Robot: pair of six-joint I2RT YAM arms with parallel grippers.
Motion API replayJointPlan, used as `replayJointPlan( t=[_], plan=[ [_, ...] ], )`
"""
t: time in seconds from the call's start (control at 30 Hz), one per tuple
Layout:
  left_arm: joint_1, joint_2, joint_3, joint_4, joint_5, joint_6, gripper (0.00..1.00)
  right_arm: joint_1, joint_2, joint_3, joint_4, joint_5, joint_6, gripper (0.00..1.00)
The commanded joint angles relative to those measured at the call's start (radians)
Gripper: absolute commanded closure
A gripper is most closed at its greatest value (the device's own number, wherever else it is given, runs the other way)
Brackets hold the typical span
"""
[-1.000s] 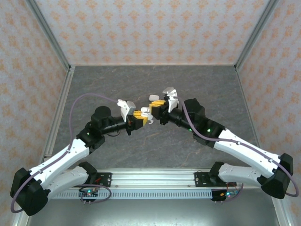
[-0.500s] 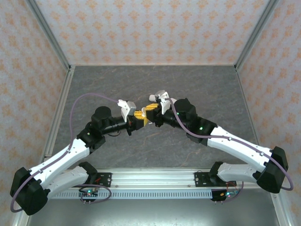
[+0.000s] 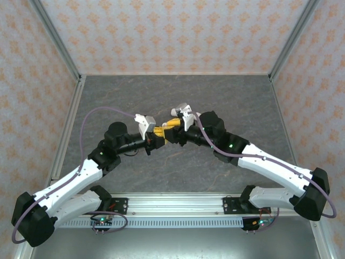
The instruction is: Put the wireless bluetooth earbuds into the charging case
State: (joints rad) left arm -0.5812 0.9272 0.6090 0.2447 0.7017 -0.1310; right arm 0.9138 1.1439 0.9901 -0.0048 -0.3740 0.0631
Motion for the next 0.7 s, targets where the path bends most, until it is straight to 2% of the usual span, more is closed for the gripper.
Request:
replayJointPlan(
  t=[0.0, 0.13, 0.27, 0.43, 0.67],
  plan=[
    [-0.007, -0.031, 0.015, 0.045, 0.012, 0.01, 1.0, 0.005, -0.039, 0.087, -0.057, 0.037, -0.01, 0.52],
    [-0.006, -0.049, 0.007, 0.031, -0.002, 0.023, 1.0, -0.009, -0.074, 0.159, -0.169, 0.152, -0.015, 0.44],
    [-0.006, -0.072, 0.005, -0.004, -0.019, 0.048, 1.0, -0.08, -0.069, 0.203, -0.31, 0.229, 0.04, 0.42],
    [-0.007, -0.114, -0.001, -0.042, -0.035, 0.071, 1.0, -0.223, -0.009, 0.164, -0.398, 0.208, 0.193, 0.42],
    [-0.006, -0.168, -0.007, -0.078, -0.042, 0.093, 1.0, -0.247, 0.236, 0.164, -0.44, 0.179, 0.241, 0.43]
  ],
)
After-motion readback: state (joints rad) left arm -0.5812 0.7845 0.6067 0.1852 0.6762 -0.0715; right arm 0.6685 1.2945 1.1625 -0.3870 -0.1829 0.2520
